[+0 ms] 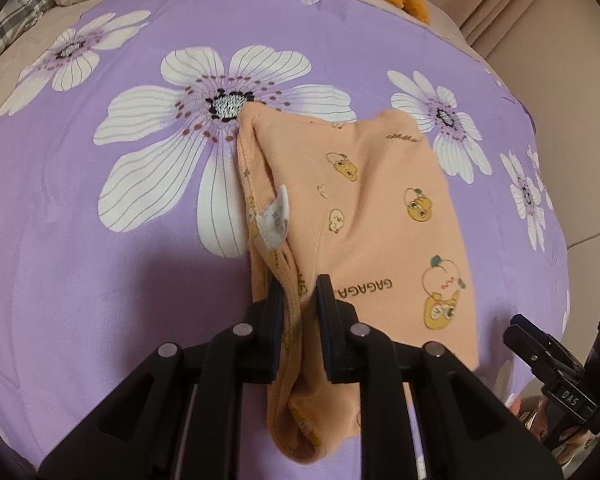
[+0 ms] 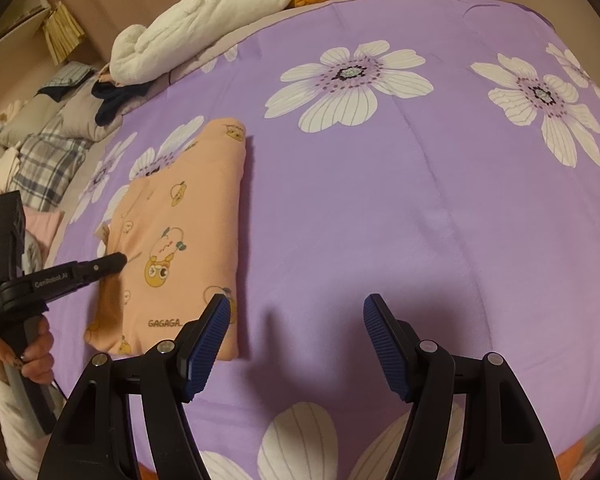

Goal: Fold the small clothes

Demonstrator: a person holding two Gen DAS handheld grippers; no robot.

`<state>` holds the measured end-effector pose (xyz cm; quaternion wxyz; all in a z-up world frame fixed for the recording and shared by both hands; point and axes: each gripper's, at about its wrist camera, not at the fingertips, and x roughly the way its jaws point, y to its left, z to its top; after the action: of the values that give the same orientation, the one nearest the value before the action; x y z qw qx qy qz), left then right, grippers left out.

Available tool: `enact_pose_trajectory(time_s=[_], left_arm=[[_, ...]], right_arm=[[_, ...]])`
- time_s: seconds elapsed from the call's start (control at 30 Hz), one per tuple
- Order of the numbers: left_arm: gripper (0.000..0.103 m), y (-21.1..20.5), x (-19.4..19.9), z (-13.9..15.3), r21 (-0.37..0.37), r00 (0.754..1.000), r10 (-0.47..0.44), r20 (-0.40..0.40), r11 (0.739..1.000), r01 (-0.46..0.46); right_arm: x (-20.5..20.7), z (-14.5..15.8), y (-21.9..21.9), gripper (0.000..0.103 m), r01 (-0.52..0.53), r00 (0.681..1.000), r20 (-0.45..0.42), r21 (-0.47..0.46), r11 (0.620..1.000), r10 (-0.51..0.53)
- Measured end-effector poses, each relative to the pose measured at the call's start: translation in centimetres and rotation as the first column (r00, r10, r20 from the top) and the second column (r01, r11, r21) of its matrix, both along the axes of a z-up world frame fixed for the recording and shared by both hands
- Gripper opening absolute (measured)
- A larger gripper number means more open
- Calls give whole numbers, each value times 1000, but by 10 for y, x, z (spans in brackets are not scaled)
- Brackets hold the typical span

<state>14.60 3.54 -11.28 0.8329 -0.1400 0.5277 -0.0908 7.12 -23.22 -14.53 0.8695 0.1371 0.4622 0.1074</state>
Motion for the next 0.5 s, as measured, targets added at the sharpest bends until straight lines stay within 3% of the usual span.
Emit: enact_pose_trajectory(time_s=[0.23,0.33,0.37,0.5], left_arm=[[17,13,-22,19,-27,999,32,22,999,-31],[40,20,-27,21,-74,998,60,27,996,-57],[49,21,-28,21,-89,997,67,30,994,-64],[70,17,-24,13,-103,997,72,22,992,-69]], right_arm=[[-5,12,8,69,-31,999,26,-27,999,32],[-5,19,14,72,-63,997,42,-9,998,63],[-3,21,16,79,-73,996,50,-3,997,73],[11,18,27,82,-97,994,40,12,995,97]])
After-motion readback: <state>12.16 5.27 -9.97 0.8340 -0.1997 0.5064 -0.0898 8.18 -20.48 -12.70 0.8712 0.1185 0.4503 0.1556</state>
